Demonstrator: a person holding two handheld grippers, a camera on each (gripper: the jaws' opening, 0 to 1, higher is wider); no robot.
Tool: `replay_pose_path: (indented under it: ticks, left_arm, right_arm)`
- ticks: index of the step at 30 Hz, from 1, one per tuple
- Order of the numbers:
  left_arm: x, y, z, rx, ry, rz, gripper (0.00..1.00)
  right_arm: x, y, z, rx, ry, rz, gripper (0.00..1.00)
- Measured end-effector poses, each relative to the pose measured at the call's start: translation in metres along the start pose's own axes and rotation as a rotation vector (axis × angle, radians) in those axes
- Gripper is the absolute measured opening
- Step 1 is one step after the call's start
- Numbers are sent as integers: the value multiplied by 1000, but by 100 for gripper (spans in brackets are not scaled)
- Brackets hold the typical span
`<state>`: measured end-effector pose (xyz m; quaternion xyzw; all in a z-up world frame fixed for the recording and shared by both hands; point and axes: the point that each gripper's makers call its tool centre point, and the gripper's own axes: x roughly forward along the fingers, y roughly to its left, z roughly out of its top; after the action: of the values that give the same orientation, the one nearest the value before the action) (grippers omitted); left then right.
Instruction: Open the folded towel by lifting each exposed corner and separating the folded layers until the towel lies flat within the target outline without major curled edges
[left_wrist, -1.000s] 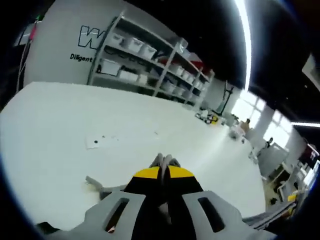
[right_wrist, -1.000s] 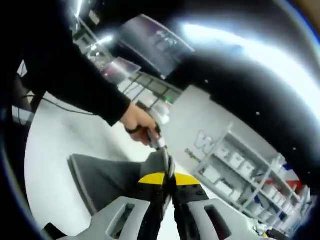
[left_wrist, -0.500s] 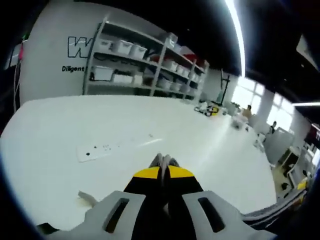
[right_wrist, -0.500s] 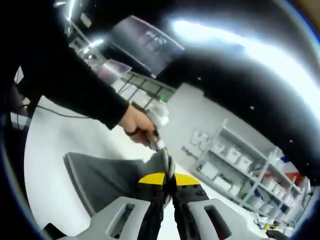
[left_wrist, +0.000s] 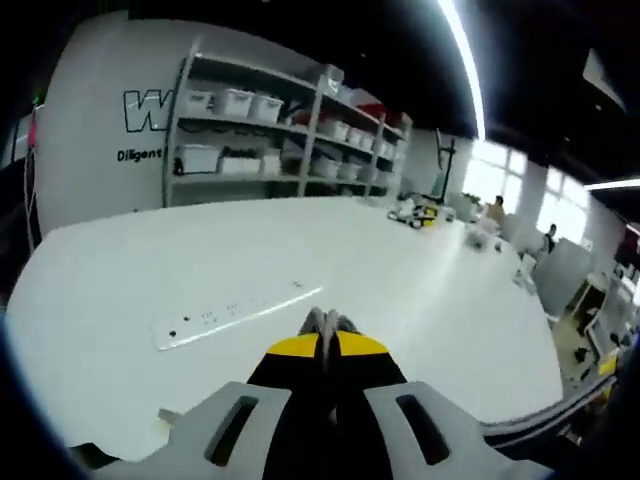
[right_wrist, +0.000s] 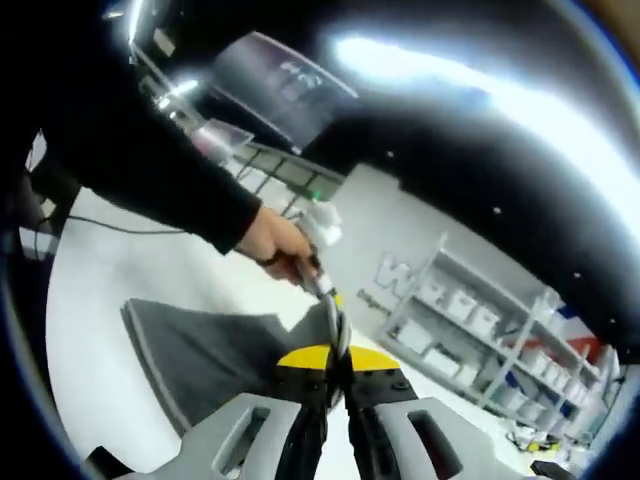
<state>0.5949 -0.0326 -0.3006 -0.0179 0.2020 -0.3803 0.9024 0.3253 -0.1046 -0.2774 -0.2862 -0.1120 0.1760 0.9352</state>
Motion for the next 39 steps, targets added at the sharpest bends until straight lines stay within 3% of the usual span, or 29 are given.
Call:
replay_pose_path:
  ticks: [18, 21, 24, 39]
  left_arm:
    - [32, -39, 16, 56, 19, -38, 3]
    - [37, -45, 19, 64, 24, -41, 3]
    - [41, -50, 22, 72, 26, -47, 3]
    - [74, -78, 24, 119, 71, -78, 3]
  right_arm:
    - [-18, -22, -18, 53, 20, -57, 0]
    - [-21, -25, -23, 97, 20, -59, 0]
    - [-24, -29, -26, 197, 4, -54, 0]
    - [-34, -40, -48, 251, 32, -81, 0]
